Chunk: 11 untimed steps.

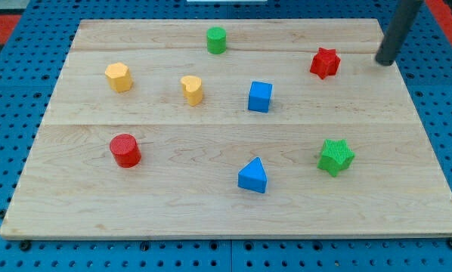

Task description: Move the arm right to the green circle

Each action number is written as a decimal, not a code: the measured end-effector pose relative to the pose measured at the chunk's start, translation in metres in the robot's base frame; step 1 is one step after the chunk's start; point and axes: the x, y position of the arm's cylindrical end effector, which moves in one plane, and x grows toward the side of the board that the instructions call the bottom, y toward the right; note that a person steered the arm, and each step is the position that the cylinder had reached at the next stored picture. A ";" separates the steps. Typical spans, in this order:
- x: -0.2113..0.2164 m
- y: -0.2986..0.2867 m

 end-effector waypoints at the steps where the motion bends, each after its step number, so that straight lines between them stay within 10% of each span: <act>1: -0.017 -0.096; 7: -0.116 -0.188; 9: -0.016 -0.228; 11: -0.100 -0.187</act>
